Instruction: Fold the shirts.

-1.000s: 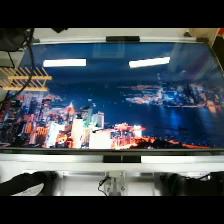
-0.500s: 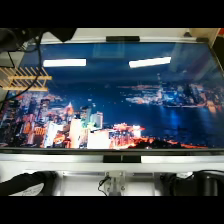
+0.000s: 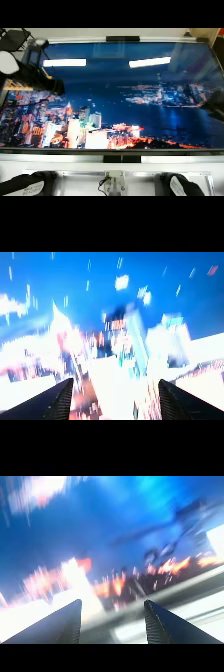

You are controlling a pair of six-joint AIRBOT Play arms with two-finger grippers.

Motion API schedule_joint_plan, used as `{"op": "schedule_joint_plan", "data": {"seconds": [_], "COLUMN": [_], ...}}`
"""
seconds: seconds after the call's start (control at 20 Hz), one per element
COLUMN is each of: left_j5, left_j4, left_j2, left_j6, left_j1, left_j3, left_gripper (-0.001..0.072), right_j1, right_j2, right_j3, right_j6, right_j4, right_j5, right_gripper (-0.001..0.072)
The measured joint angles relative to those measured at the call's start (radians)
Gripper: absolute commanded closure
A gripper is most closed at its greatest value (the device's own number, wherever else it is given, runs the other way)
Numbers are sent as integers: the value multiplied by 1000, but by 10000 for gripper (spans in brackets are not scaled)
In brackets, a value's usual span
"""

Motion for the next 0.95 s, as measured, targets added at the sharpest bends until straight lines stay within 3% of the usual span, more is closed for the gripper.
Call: {"op": "schedule_joint_plan", "data": {"seconds": [0.15,0.35,0.95], "left_j5": [-68,-61,12], "left_j4": [31,140,166], "left_j2": [3,6,3], "left_j6": [-63,-93,-108], "left_j1": [-21,-58,-73], "left_j3": [-65,-93,-105], "left_gripper": [110,109,108], "right_j1": [255,421,493], "right_j2": [-134,-259,-323], "right_j3": [-32,-45,-51], "right_j6": [13,-14,-28], "right_j4": [-52,-109,-116], "right_j5": [-9,-36,-49], "right_gripper": [204,204,204]}}
